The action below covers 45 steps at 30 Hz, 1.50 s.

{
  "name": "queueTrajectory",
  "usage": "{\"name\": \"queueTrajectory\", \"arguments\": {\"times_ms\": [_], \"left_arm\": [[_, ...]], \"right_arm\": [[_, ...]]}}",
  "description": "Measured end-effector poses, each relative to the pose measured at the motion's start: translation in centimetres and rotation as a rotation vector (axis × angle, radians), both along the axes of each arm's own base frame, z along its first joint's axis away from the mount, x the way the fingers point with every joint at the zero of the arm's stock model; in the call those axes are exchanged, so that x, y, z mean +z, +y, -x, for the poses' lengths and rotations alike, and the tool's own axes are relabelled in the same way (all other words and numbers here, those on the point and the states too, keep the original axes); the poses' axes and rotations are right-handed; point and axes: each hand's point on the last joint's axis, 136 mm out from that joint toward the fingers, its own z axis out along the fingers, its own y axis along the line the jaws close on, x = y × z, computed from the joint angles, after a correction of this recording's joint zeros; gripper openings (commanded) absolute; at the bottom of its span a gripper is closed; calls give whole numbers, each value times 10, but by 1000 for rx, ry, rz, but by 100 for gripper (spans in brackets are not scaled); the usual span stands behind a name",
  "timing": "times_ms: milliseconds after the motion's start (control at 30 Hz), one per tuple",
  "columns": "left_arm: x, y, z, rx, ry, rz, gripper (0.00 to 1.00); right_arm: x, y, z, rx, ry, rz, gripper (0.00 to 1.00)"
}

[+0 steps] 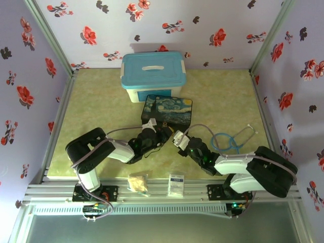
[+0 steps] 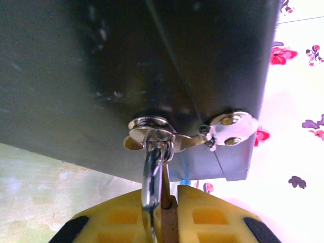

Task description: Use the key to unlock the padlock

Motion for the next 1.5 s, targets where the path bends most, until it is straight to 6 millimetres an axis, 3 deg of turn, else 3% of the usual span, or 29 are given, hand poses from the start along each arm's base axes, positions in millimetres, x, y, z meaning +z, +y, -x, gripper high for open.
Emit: {"name": "queueTrajectory", "arguments": {"times_ms": [167, 333, 667, 1500], "left_arm": [[0, 0, -1, 5, 12, 14, 0], [-1, 2, -3, 10, 15, 11, 0], [-2, 2, -2, 8, 16, 7, 0], [-3, 4, 1, -18, 16, 16, 3]], "right_arm": [[3, 7, -7, -2, -20, 12, 12], [0, 10, -10, -4, -17, 24, 11], [-1, 10, -10, 3, 7, 2, 0], [3, 11, -2, 142, 599, -560, 0]]}}
